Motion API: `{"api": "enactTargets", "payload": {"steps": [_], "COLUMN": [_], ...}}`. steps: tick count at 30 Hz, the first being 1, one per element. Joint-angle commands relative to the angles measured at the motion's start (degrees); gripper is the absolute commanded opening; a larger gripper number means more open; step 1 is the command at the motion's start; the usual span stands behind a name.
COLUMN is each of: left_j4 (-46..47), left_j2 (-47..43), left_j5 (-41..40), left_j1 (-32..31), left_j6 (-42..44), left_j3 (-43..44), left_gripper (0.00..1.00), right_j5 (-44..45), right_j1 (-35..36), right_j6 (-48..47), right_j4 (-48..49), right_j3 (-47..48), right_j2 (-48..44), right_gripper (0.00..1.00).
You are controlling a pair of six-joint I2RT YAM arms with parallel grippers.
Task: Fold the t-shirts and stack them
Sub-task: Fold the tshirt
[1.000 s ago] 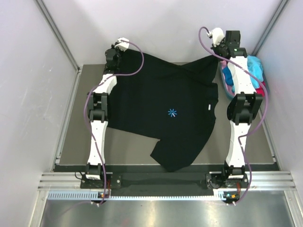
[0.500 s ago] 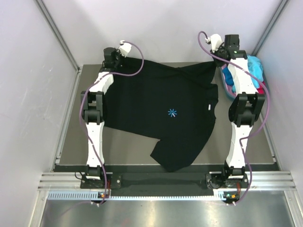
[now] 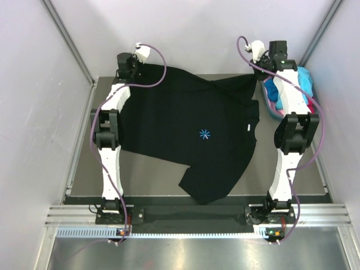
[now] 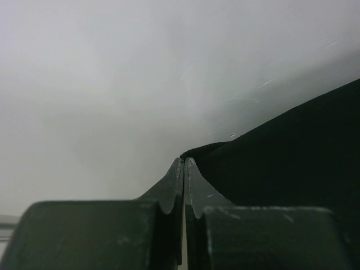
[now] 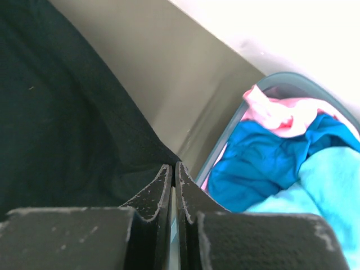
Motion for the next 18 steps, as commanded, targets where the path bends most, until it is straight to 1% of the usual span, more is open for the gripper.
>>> {"api": "enactTargets", "payload": {"steps": [1,5,10,14,18], "left_j4": [5.2,5.9,6.0,5.9,5.6], "left_j2": [-0.4,0.8,0.2,-1.4,-2.8], "left_j5": [-0.1,0.4,1.3,3.5,3.8], "left_j1": [1.6,2.2,2.5,2.6,2.5], "left_j6": [0.0,-0.3,-0.8,-1.0,-0.8], "left_j3": [2.8,3.7,2.8,0.0,-2.1], "left_gripper": [0.00,0.00,0.00,0.00,0.00], "right_j5": [-2.8,-3.9,-5.0,-5.6,-6.0], "right_j1": [0.5,0.8,1.3,2.1,3.3], "right_j6": [1.7,2.0,2.3,2.3,2.5], "right_j4": [-0.5,-1.4,-2.9,-3.3,-4.2], "right_j3": [-2.1,-5.7,-9.6,-13.4,-16.8], "right_j2": [-7.8,-11.3,-13.8,-17.2,-19.5], "right_gripper": [0.00,0.00,0.00,0.00,0.00]}}
